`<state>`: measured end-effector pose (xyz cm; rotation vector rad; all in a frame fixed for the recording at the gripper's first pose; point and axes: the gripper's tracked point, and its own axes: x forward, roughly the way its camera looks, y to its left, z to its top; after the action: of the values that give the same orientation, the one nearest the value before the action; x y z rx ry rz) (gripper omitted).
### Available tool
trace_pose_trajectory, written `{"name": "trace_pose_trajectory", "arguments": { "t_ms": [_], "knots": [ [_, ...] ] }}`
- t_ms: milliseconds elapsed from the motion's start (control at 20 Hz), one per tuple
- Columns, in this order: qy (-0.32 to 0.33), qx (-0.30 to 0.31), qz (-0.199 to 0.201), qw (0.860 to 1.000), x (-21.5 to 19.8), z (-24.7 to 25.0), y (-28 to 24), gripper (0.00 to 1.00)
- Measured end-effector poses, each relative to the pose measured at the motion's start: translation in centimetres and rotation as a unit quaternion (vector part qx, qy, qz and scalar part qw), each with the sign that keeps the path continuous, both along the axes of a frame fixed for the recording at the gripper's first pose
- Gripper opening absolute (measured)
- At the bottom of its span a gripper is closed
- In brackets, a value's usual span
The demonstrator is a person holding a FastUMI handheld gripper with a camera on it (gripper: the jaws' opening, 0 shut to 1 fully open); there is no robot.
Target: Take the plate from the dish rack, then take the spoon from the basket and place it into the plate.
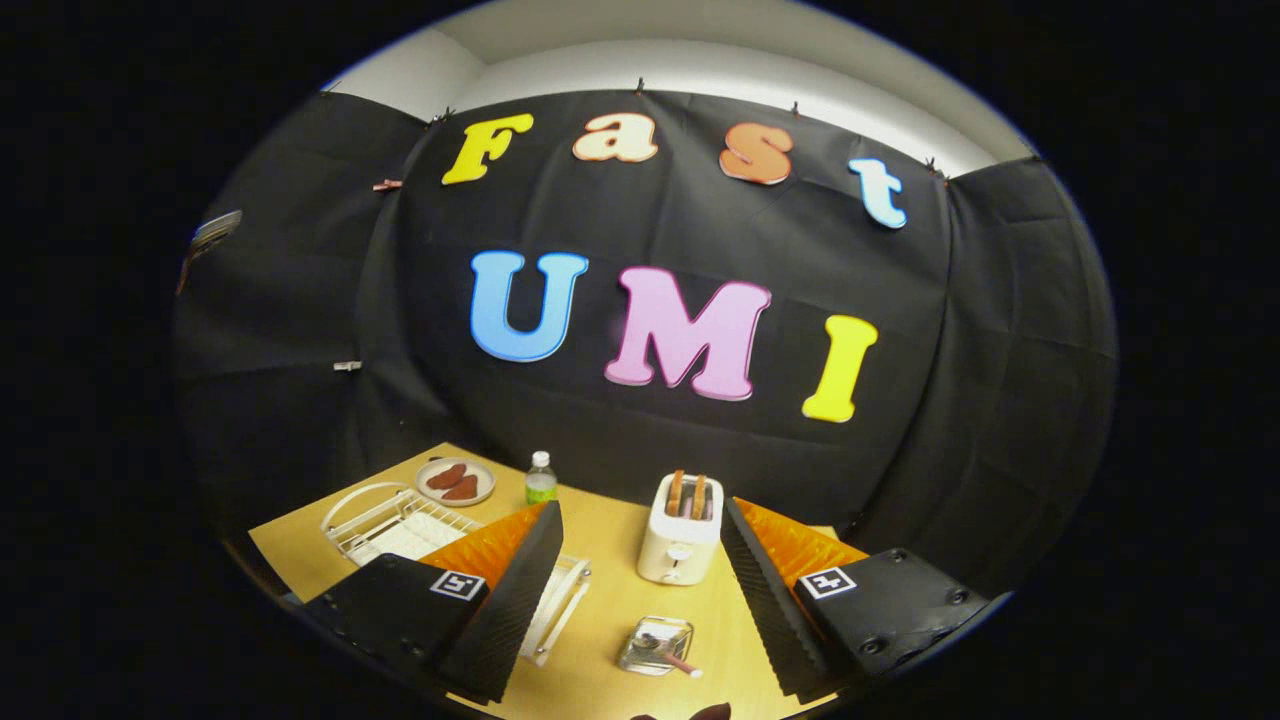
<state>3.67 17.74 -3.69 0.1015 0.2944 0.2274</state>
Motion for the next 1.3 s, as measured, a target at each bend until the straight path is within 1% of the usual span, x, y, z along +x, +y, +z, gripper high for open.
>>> {"name": "trace_pose_trajectory", "arguments": {
  "t_ms": [100,200,350,600,700,1050,1150,1200,1250,1300],
  "knots": [
    [0.041,0.012,0.022,0.999,0.7,-1.6,2.7,0.98],
    [0.075,0.033,0.031,0.996,1.6,-2.8,5.2,0.98],
    [0.127,0.066,0.025,0.989,3.3,-5.2,8.4,0.98],
    [0.202,0.098,0.006,0.974,6.4,-9.4,12.9,0.99],
    [0.223,0.096,0.004,0.970,7.0,-11.2,14.4,0.99],
    [0.291,0.050,0.006,0.956,7.3,-17.7,18.3,0.98],
    [0.299,0.037,-0.005,0.953,7.6,-19.4,18.9,0.95],
    [0.300,0.034,-0.012,0.953,7.9,-19.9,19.2,0.86],
    [0.303,0.029,-0.020,0.952,7.9,-20.5,19.5,0.79],
    [0.309,0.024,-0.027,0.950,8.1,-21.2,19.7,0.68]
  ]
}}
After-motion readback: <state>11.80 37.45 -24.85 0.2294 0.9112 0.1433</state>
